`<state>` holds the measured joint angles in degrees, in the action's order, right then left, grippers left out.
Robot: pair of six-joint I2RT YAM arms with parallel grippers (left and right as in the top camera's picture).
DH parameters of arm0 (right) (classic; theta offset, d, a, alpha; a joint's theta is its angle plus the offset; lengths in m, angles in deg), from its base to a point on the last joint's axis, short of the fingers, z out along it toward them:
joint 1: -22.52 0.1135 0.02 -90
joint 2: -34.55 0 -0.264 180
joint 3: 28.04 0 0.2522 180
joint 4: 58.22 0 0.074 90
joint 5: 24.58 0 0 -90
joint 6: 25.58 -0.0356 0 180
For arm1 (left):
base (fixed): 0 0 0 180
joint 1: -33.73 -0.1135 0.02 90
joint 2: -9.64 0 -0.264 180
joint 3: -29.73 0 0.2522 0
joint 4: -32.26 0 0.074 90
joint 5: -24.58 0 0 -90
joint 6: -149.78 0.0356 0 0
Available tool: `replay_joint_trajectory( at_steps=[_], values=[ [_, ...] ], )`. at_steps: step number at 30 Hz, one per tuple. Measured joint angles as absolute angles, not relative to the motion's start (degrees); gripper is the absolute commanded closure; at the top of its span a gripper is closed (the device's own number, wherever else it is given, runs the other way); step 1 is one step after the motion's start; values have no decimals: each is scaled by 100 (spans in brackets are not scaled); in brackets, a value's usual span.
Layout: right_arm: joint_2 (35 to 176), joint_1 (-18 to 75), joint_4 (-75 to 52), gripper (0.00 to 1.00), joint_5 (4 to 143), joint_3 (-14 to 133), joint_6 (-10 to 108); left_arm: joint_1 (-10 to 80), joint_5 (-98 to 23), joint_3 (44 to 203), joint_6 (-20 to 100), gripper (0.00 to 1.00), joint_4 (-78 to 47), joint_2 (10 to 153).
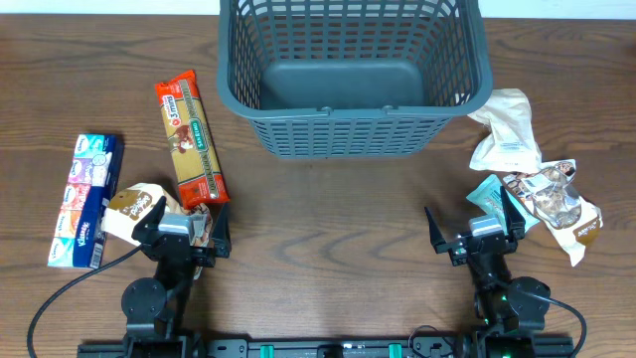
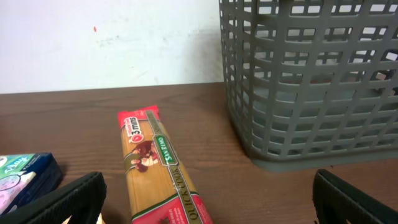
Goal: Pack container
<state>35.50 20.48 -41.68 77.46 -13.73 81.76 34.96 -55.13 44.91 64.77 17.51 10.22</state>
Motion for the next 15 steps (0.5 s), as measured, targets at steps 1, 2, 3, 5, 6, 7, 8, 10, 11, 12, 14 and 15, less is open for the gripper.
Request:
replay_joint_trajectory(
  at_steps=[1, 2, 3, 5, 6, 7, 8, 10, 11, 12, 14, 15],
  values=[
    [3550, 2048, -4168, 1, 7746, -1373, 8154, 3496, -5511, 4488, 6475, 1, 1779, 1022],
    [3550, 2048, -4168, 1, 7746, -1373, 8124, 3496, -5511, 4477, 6477, 1, 1816, 1022],
    [3550, 2048, -4168, 1, 7743, -1373, 8065, 3496, -5509, 4462, 6477, 1, 1867, 1022],
    [3550, 2048, -4166, 1, 7746, -1373, 7923, 3496, -5511, 4451, 6475, 1, 1930, 1022],
    [3550, 2048, -4166, 1, 7746, -1373, 7831, 3496, -5511, 4451, 6475, 1, 1950, 1022],
    [3550, 2048, -4166, 1, 7748, -1373, 7650, 3496, -5509, 4449, 6475, 1, 1971, 1022],
    [3548, 2050, -4166, 1, 7746, -1373, 7492, 3496, -5511, 4449, 6477, 1, 1980, 1022],
    [3550, 2048, -4168, 1, 7750, -1373, 7108, 3496, -5513, 4449, 6477, 1, 1991, 1022],
    [3550, 2048, -4170, 1, 7750, -1373, 6885, 3496, -5515, 4447, 6477, 1, 2002, 1022],
    [3548, 2048, -4176, 1, 7757, -1373, 6631, 3496, -5522, 4447, 6477, 1, 2022, 1022],
    [3550, 2048, -4198, 1, 7800, -1373, 6214, 3496, -5533, 4447, 6502, 1, 2120, 1022],
    [3550, 2048, -4220, 1, 7853, -1373, 6054, 3496, -5533, 4447, 6519, 1, 2177, 1022]
  ],
)
